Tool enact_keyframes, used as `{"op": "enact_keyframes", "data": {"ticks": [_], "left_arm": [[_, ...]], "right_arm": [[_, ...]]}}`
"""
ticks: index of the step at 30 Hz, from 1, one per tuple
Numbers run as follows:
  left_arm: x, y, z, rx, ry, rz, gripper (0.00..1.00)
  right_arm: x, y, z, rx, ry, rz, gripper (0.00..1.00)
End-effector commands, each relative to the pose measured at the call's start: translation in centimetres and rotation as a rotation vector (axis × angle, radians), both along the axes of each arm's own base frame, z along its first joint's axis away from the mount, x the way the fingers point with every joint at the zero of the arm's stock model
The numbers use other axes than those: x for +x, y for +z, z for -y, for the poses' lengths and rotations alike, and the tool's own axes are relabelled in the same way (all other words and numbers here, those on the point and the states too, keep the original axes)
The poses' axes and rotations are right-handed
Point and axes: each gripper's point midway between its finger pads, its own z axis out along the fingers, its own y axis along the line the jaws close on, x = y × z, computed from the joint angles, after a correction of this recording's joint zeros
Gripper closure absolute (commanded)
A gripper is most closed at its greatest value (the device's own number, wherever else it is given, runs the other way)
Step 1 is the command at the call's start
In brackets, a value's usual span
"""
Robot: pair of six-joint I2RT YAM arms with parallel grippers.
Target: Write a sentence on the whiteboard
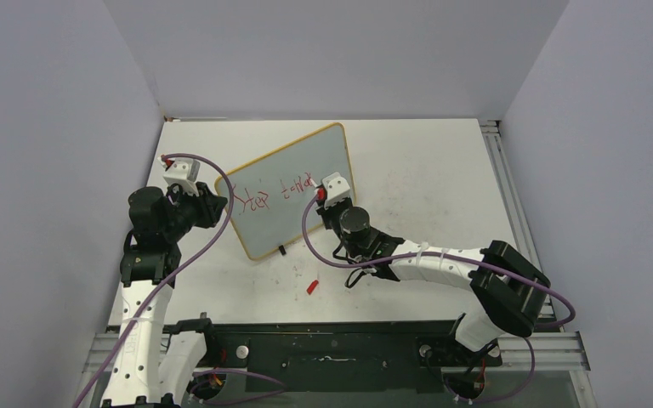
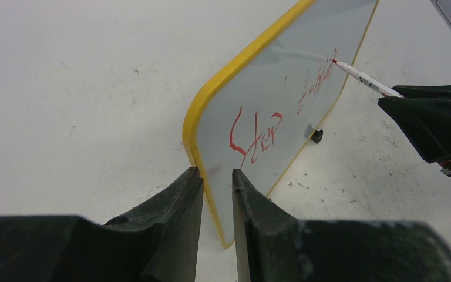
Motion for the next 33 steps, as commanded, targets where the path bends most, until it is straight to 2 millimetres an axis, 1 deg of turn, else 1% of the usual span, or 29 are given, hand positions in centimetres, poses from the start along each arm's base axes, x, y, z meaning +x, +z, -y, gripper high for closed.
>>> {"op": "enact_keyframes", "data": {"ticks": [1,8,14,17,27,33], "left_arm": [[0.0,1.1,0.1,0.000,-0.007,0.040,0.77],[0.0,1.1,0.1,0.000,-0.007,0.041,0.77],[0.0,1.1,0.2,0.000,-0.008,0.041,0.77],[0.0,1.1,0.2,0.000,-0.008,0.041,0.77],[0.0,1.0,0.1,0.000,-0.007,0.039,0.77],[0.0,1.1,0.2,0.000,-0.009,0.042,0.77]], "right_arm": [[0.7,4.4,0.0,0.087,-0.018,0.074,0.95],[0.7,4.4,0.4,0.088,-0.032,0.075,0.95],[-0.1,5.5,1.4,0.123,-0.031,0.090,0.95],[-0.3,5.6,1.7,0.127,-0.034,0.088,0.95],[0.0,3.3,1.6,0.086,-0.038,0.049,0.95],[0.2,2.4,1.7,0.079,-0.044,0.032,0.95]]}}
